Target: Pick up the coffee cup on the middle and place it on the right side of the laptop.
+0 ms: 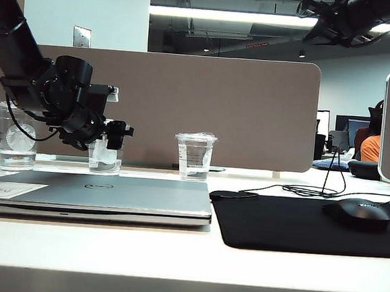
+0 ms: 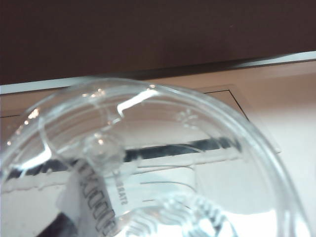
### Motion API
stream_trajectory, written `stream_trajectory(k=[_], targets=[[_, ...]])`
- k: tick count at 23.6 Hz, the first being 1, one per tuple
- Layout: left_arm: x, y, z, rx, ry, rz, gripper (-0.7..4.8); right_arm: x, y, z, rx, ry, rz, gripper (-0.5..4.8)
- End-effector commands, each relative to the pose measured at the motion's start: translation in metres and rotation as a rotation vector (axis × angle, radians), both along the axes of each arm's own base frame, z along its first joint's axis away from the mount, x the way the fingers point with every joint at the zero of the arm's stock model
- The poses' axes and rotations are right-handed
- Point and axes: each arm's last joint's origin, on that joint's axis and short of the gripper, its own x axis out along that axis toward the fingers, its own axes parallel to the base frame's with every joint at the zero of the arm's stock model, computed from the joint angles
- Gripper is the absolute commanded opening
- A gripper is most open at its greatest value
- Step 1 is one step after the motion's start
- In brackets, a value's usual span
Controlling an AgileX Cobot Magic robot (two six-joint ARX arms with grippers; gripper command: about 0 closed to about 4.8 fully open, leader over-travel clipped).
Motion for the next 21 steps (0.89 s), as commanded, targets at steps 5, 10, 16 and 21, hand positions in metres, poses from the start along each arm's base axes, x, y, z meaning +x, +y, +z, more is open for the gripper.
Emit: stream_trajectory(k=[5, 10, 16, 21], targets=[[-0.001, -0.002, 0.017, -0.019, -0.057, -0.051, 2.85, -0.001, -0.002, 0.006, -0.002, -0.026, 0.0, -0.05], [-0.009, -0.003, 0.057, -0.04, -0.137, -0.125, 2.85, -0.001, -0.003, 0.007, -0.001, -0.029, 0.002, -0.05], [-0.036, -0.006, 0.127, -0.102, -0.226, -0.37, 2.85, -0.011, -0.008, 0.018, 0.001, -0.042, 0.024, -0.05], [-0.063, -0.014, 0.17, -0.224, -0.23, -0.642, 2.85, -0.029, -0.022, 0.041, 0.002, -0.088, 0.021, -0.05]])
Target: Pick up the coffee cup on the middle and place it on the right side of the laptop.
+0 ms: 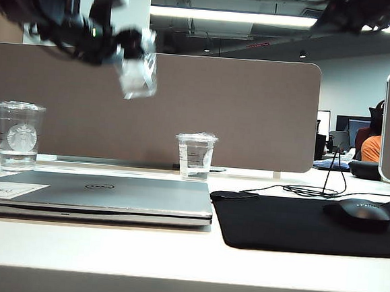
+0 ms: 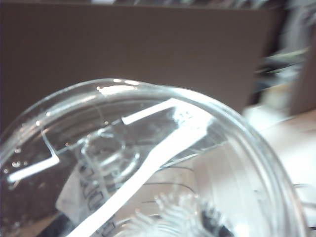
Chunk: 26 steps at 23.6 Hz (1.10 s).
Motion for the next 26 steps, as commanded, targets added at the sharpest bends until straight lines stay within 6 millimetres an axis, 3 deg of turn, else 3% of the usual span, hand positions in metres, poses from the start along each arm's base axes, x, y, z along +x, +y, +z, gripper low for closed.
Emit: stream_trajectory(k=[1, 4, 9, 12, 14, 16, 21, 26], targets=[[-0.019, -0.011, 0.028, -0.075, 0.004, -0.24, 2.85, -0.017, -0.01, 0.025, -0.001, -0.069, -0.002, -0.05], [-0.036, -0.039, 0.04, -0.082, 0.009, -0.441, 2.85, -0.035, -0.021, 0.042, 0.0, -0.088, -0.008, -0.05], [-0.051, -0.083, 0.033, -0.061, 0.066, -0.559, 2.85, -0.051, -0.026, 0.053, -0.001, -0.08, -0.024, -0.05], [-0.071, -0.125, 0.007, 0.033, 0.11, -0.584, 2.85, -0.062, -0.029, 0.057, 0.0, -0.051, -0.035, -0.05], [-0.08, -0.139, -0.008, 0.06, 0.134, -0.585, 2.85, -0.064, -0.029, 0.058, 0.0, -0.051, -0.035, -0.05], [-0.097, -0.158, -0.041, 0.125, 0.165, -0.543, 2.85, -0.067, -0.029, 0.061, -0.001, -0.059, -0.034, -0.05], [-0.126, -0.18, -0.097, 0.141, 0.093, -0.488, 2.85, -0.073, -0.028, 0.065, -0.005, -0.067, -0.013, -0.05], [-0.13, -0.199, -0.135, 0.17, 0.12, -0.45, 2.9, -0.074, -0.027, 0.064, -0.004, -0.048, -0.012, -0.05]])
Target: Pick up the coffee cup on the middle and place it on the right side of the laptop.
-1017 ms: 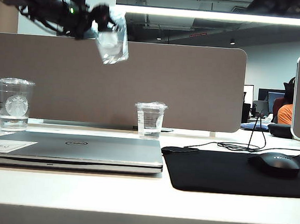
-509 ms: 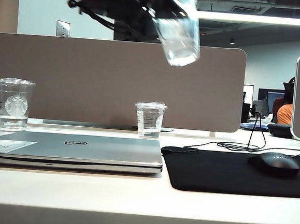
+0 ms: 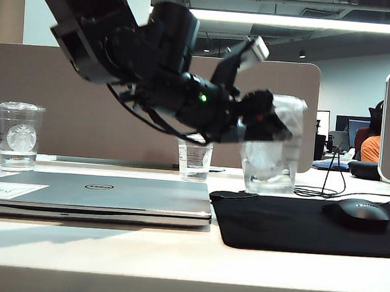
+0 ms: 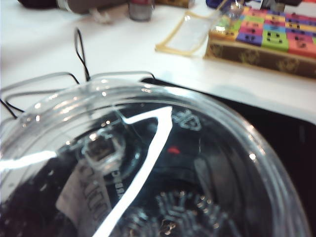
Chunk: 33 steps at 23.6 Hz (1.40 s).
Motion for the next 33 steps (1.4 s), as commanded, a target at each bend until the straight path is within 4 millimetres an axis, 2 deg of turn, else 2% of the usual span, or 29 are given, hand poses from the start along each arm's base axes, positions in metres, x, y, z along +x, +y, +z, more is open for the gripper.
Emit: stream_trajectory(k=[1, 4, 5, 6, 7, 12, 21, 24, 28, 29, 30, 31, 33], targets=[[0.003, -0.005, -0.007, -0.012, -0.037, 0.039, 2.98, -0.003, 0.0, 0.003, -0.004, -0.009, 0.0, -0.05], [0.005, -0.006, -0.025, 0.019, -0.004, 0.053, 3.14, -0.003, 0.0, 0.003, -0.003, -0.004, 0.001, -0.05], [0.006, -0.006, -0.034, 0.034, 0.013, 0.054, 3.37, -0.003, 0.0, 0.002, -0.003, -0.003, 0.001, -0.05], [0.007, -0.006, -0.037, 0.042, 0.022, 0.055, 3.95, -0.003, 0.0, 0.003, -0.003, -0.004, 0.001, -0.05], [0.007, -0.006, -0.039, 0.051, 0.023, 0.081, 4.79, -0.003, 0.0, 0.002, -0.003, -0.003, 0.002, -0.05], [0.004, -0.009, -0.033, 0.048, 0.02, 0.079, 4.79, -0.003, 0.0, 0.003, -0.004, -0.004, 0.001, -0.05], [-0.022, 0.011, 0.019, 0.2, 0.184, 0.071, 4.79, -0.006, 0.002, 0.005, -0.002, -0.005, 0.007, -0.05], [-0.037, 0.024, 0.04, 0.272, 0.254, 0.077, 4.79, -0.012, 0.005, 0.008, -0.003, -0.009, 0.013, -0.05], [-0.053, 0.041, 0.067, 0.339, 0.242, 0.107, 4.79, -0.025, 0.006, 0.012, 0.0, 0.037, 0.013, -0.05], [-0.057, 0.045, 0.076, 0.348, 0.214, 0.118, 4.59, -0.03, 0.006, 0.013, 0.001, 0.053, 0.013, -0.05], [-0.064, 0.053, 0.097, 0.329, 0.135, 0.134, 4.25, -0.039, 0.007, 0.014, 0.002, 0.077, 0.013, -0.05], [-0.068, 0.063, 0.119, 0.273, 0.06, 0.16, 3.64, -0.045, 0.007, 0.016, 0.003, 0.094, 0.013, -0.05], [-0.075, 0.076, 0.144, 0.204, 0.0, 0.19, 2.04, -0.054, 0.009, 0.018, 0.004, 0.109, 0.021, -0.05]])
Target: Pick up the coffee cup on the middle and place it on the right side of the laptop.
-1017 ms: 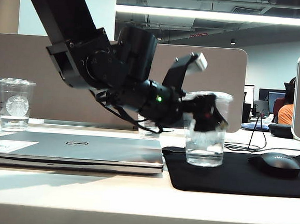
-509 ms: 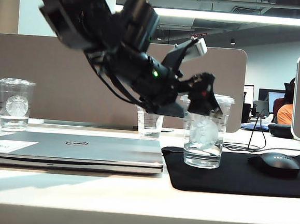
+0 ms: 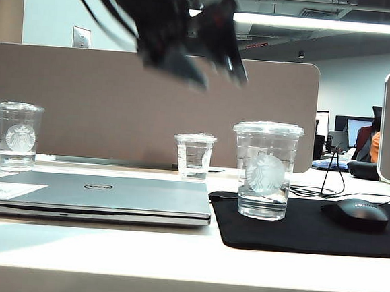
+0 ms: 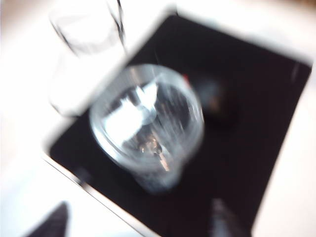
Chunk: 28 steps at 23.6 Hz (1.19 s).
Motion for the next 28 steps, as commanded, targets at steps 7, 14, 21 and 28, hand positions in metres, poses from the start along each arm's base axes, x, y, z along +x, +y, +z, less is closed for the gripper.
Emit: stream_trajectory(k=[7, 14, 21, 28], targets=[[-0.044, 0.064, 0.071, -0.134, -0.046, 0.162, -0.06, -0.057, 0.016, -0.002, -0.121, 0.156, 0.052, -0.05], [-0.109, 0.111, 0.021, -0.109, -0.058, 0.195, -0.06, -0.142, 0.026, -0.069, -0.179, 0.142, 0.024, -0.05], [-0.139, 0.137, -0.067, -0.125, -0.076, 0.406, -0.06, -0.163, 0.021, -0.16, -0.197, 0.255, -0.04, -0.01], [-0.151, 0.146, -0.108, -0.214, -0.112, 0.429, -0.06, -0.167, 0.021, -0.192, -0.097, 0.238, -0.032, -0.01]])
